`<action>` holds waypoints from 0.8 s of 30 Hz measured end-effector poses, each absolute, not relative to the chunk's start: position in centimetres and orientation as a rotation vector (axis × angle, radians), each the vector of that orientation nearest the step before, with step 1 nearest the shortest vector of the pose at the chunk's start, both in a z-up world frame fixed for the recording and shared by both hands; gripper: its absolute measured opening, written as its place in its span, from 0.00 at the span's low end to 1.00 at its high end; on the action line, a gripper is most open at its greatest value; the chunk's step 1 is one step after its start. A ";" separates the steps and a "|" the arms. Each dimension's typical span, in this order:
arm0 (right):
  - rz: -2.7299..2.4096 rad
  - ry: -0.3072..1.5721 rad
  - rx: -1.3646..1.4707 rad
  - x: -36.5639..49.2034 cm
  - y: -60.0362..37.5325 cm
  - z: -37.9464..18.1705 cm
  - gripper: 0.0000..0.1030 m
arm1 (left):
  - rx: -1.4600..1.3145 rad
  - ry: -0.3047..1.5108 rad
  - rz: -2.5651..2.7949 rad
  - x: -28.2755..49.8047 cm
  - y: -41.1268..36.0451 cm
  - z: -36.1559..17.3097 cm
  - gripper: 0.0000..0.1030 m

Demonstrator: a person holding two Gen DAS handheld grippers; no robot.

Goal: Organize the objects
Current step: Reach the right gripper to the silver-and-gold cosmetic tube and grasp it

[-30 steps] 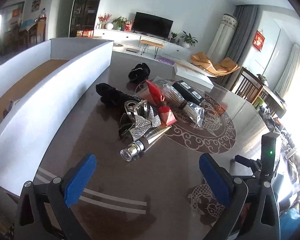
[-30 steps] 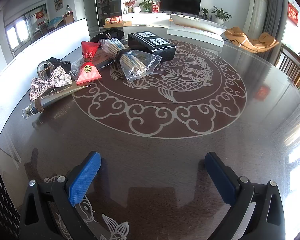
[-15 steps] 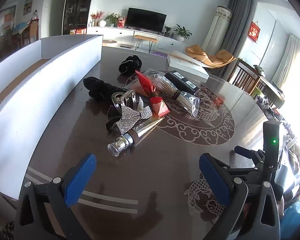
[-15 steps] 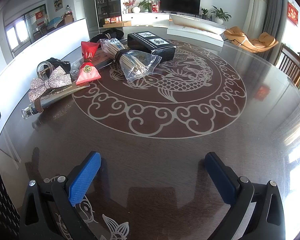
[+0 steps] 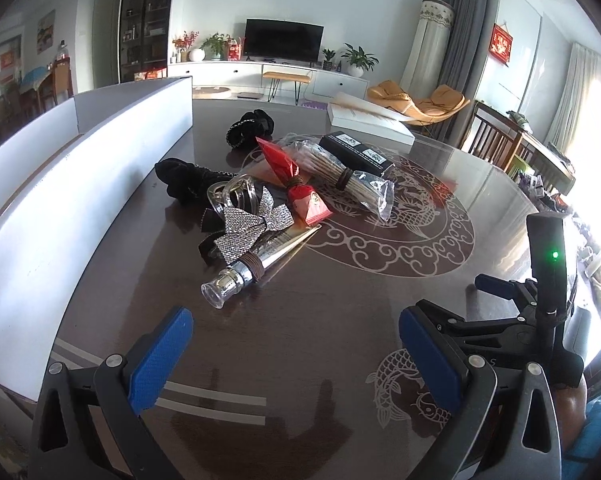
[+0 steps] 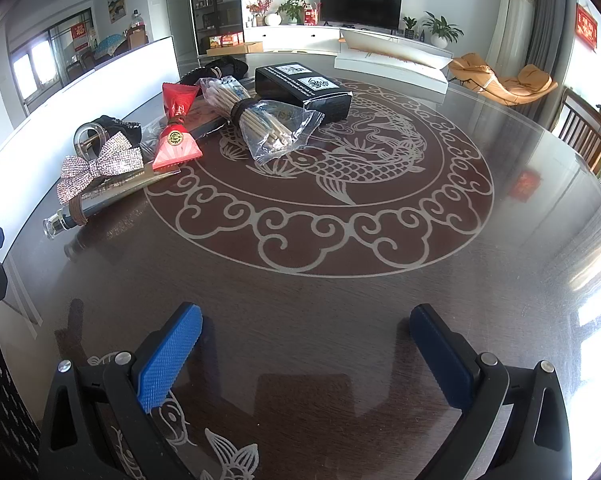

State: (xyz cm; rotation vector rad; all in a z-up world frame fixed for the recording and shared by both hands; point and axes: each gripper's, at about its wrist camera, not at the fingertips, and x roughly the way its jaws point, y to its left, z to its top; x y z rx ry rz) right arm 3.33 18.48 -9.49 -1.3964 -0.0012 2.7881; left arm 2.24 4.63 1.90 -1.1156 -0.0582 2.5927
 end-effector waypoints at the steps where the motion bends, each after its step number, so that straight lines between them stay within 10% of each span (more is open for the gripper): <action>1: 2.788 -0.001 -1.396 3.4 18.4 -9.5 1.00 | -1.117 -0.092 2.598 2.2 4.1 1.9 1.00; 11: 2.788 -0.001 -1.396 3.3 18.5 -9.5 1.00 | -1.234 -0.581 2.508 0.4 -1.8 0.0 1.00; 24: 2.788 0.001 -1.395 3.4 18.5 -9.5 1.00 | -1.428 -0.221 2.737 -5.8 -0.6 -1.6 1.00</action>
